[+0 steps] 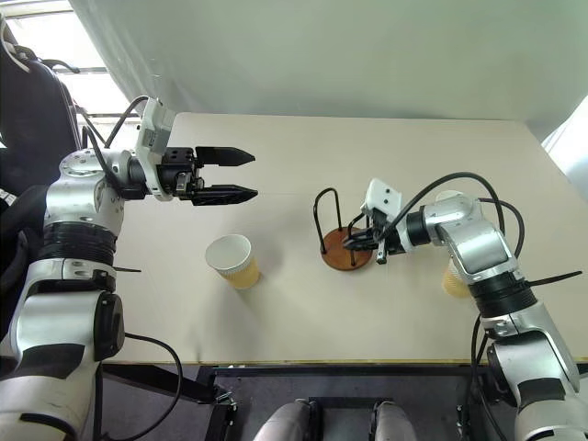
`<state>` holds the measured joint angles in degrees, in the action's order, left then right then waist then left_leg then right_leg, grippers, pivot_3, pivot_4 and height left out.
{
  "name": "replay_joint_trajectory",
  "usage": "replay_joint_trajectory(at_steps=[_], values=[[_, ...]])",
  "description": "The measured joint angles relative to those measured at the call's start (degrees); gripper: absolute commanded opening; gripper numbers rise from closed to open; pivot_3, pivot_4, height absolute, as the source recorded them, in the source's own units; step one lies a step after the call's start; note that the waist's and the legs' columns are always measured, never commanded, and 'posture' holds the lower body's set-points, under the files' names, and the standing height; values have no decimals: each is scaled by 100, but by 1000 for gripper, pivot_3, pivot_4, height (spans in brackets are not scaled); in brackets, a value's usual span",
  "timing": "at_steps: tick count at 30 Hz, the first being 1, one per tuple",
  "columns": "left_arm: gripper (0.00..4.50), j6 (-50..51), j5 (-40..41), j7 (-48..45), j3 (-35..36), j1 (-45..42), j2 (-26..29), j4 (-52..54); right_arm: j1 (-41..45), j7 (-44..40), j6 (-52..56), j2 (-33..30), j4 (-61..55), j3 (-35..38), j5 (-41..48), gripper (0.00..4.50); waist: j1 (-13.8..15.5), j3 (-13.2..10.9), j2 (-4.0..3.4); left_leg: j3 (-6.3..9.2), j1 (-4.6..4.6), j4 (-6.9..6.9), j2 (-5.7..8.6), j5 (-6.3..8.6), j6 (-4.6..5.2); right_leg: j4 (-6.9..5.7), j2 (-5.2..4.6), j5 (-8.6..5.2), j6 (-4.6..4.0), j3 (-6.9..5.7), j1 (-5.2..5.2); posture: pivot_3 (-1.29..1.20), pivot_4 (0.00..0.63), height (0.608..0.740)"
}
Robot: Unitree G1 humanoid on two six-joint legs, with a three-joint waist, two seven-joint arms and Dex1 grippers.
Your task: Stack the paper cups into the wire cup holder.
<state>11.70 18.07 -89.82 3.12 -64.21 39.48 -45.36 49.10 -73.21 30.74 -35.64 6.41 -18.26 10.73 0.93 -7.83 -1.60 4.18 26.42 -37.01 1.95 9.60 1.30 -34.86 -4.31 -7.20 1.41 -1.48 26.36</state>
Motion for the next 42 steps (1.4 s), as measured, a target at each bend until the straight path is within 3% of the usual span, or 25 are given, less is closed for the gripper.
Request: replay_joint_trajectory(at_steps=[11, 21, 42], values=[[4500, 79, 0, -11, -28, 1, 110, 12, 238, -611, -881, -68, 453, -306, -414, 26, -19, 0, 0, 0, -3, 0, -1, -4, 5, -5, 0, -1, -6, 0, 0, 0, 150, 740], [4500, 130, 0, -11, -42, 2, 159, 41, 346, -1110, -1057, 80, 711, -369, -433, 26, -20, 0, 0, 0, -3, 0, -1, -4, 6, -5, 0, -2, -8, 0, 0, 0, 150, 740], [4500, 380, 23, 3, -39, 268, 355, 510, 748, -1578, -1899, 402, 1647, -517, -779, 26, -41, 0, 0, 1, -8, 0, -2, -5, -2, -9, 0, 2, -19, -1, 0, 0, 150, 740]])
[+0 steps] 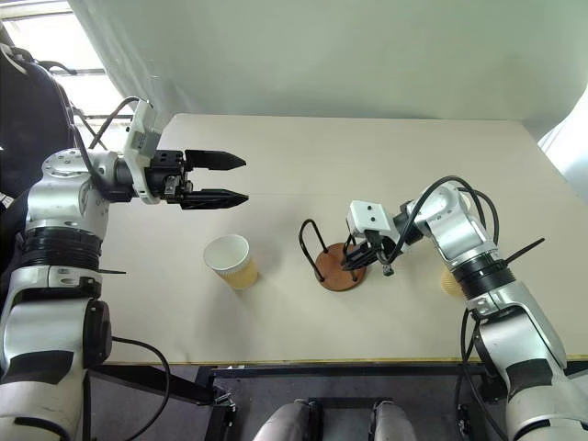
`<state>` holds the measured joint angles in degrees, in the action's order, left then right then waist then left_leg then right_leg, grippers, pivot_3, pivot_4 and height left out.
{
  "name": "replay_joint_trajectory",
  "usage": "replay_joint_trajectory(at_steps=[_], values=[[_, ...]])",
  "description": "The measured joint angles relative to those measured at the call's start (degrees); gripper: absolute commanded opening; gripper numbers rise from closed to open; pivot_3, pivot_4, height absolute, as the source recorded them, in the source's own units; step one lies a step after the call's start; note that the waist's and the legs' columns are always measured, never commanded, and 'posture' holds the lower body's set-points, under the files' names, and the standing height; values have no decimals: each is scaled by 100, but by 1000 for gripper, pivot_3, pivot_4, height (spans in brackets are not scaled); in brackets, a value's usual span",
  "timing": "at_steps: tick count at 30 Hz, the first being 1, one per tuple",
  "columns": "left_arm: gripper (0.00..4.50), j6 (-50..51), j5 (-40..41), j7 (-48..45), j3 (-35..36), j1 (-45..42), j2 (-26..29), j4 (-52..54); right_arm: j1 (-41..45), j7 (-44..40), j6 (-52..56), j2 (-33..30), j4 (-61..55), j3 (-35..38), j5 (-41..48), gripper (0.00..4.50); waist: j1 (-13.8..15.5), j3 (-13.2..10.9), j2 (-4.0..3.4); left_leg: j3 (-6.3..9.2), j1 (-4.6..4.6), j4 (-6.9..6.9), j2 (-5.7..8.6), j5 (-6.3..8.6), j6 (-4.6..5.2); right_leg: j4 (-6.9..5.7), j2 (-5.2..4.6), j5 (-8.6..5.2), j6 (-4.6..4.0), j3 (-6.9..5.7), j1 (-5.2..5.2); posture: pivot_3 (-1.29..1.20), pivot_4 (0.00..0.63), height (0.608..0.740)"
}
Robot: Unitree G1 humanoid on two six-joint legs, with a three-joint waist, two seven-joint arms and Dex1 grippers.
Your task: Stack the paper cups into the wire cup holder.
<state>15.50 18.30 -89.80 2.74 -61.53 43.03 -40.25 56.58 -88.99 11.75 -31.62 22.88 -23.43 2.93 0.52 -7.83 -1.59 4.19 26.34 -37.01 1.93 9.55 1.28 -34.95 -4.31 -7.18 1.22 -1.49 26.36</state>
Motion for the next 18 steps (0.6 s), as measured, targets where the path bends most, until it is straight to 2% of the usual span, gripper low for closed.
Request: replay_joint_trajectory(at_steps=[18], values=[[4500, 101, 6, 9, 0, 7, 62, 117, 317, -176, -614, 108, 777, -2, -317, 26, -2, 0, 0, 0, -2, 1, -1, 6, -17, 0, 0, 4, -9, 0, 0, 0, 150, 740]])
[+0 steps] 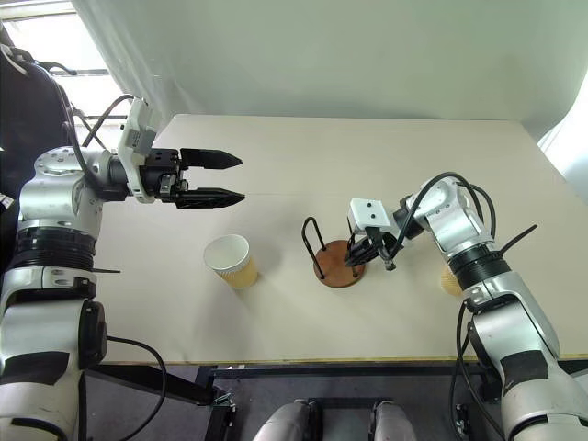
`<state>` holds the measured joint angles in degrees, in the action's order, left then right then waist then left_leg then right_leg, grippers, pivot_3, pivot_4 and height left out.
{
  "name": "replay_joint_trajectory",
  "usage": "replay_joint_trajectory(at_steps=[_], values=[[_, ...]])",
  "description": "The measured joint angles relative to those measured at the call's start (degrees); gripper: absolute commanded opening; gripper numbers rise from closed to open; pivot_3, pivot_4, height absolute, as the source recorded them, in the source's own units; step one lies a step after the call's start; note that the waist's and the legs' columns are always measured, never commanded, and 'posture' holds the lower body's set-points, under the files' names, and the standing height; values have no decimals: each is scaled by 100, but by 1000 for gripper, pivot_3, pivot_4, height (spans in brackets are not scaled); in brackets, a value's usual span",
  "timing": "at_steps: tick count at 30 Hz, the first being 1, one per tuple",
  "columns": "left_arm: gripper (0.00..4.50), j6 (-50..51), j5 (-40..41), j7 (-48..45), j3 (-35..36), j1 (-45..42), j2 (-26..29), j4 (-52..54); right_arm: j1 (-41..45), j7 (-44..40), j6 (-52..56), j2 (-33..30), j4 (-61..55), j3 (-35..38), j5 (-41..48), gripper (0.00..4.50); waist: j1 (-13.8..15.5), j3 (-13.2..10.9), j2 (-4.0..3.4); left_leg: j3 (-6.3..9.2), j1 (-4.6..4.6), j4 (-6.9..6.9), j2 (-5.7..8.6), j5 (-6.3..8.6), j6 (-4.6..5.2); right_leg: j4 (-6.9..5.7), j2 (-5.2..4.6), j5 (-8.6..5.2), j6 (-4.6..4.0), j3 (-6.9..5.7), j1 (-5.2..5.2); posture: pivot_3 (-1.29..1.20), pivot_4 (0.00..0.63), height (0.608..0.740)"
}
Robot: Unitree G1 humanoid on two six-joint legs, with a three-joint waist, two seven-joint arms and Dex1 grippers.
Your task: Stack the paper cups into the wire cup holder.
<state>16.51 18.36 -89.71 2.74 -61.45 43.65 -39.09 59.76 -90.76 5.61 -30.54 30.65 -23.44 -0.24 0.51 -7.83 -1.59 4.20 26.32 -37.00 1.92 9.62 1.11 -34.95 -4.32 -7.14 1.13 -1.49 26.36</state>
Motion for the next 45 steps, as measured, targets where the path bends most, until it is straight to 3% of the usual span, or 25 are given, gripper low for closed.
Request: replay_joint_trajectory(at_steps=[4, 9, 19, 23, 28, 45], values=[[4500, 4, 0, 4, 0, 0, 0, 7, 42, -14, -7, 0, 72, 0, -90, 26, -1, 0, 0, 0, 0, 1, 0, 0, 0, -1, 0, 0, 0, 0, 0, 0, 150, 740], [4500, 5, 0, 7, 0, 0, 0, 18, 61, 7, -7, 5, 101, -10, -272, 1331, -1, 0, 0, 0, 0, 1, 0, 12, -21, 1, 0, 0, -1, 0, 0, 0, 150, 740], [4500, 4, 0, 8, 0, 0, -9, 18, 56, -7, -26, -33, 95, -11, -450, 1331, -1, 0, 0, 0, 0, 2, -1, 14, -23, 1, 0, 0, -2, 0, 0, 0, 150, 740], [4500, 3, 0, 5, -1, -1, -14, 16, 56, -30, -16, -140, 96, -10, -532, 2248, -2, 0, 0, 0, -1, 2, -1, 14, -24, 0, 0, 0, -2, 0, 0, 0, 150, 740], [4500, -5, -9, -4, -47, -4, -62, -20, 56, 88, -174, -178, 100, -10, -651, 3899, -3, 0, 0, 0, -2, 2, -1, 13, -23, -1, 0, 0, -2, 0, 0, 0, 150, 740], [4500, -354, -158, -14, -202, -243, -314, -417, 24, 547, -233, -423, 94, -4, -807, 3899, -1, 0, 0, 0, -2, 3, -2, 12, -20, 1, 0, 0, -2, -1, 0, 0, 150, 740]])
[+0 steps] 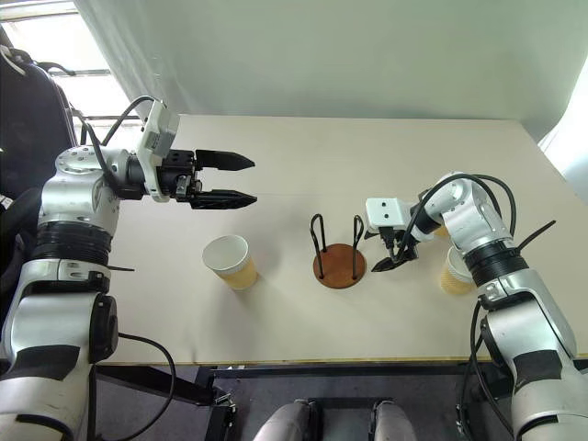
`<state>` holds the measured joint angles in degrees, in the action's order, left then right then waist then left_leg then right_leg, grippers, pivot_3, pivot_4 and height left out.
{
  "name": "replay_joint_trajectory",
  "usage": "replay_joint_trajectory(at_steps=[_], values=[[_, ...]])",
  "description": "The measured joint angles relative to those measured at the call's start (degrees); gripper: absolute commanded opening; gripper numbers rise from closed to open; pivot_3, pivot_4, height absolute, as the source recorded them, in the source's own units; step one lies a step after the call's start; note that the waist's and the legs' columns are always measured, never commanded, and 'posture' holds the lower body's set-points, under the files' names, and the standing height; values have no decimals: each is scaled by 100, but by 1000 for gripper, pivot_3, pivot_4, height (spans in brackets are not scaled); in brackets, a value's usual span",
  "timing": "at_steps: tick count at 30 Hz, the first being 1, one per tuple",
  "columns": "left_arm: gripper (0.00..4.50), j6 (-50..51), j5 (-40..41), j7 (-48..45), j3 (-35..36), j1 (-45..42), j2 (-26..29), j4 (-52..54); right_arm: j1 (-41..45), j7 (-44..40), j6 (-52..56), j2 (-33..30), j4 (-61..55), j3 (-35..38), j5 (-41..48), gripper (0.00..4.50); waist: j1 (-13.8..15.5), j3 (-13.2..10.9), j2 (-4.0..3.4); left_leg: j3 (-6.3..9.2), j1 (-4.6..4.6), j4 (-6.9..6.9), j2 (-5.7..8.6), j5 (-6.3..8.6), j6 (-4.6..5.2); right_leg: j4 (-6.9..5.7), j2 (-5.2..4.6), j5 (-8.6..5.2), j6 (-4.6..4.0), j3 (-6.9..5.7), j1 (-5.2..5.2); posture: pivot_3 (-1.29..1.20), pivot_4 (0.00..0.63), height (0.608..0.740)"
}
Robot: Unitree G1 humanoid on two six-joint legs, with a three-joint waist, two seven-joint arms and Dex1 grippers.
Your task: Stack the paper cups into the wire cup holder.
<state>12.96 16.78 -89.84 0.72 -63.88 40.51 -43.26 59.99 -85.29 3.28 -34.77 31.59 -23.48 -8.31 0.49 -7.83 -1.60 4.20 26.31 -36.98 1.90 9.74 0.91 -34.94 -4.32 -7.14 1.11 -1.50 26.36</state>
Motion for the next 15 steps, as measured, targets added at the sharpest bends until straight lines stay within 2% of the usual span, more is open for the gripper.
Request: replay_joint_trajectory(at_steps=[15], values=[[4500, -17, -231, -29, -252, -93, 97, -403, 101, 522, -16, -509, -217, 184, -102, 3899, -4, 0, 0, 0, -1, 1, -3, 1, 0, -1, 1, 0, 0, -1, 0, 0, 150, 740]])
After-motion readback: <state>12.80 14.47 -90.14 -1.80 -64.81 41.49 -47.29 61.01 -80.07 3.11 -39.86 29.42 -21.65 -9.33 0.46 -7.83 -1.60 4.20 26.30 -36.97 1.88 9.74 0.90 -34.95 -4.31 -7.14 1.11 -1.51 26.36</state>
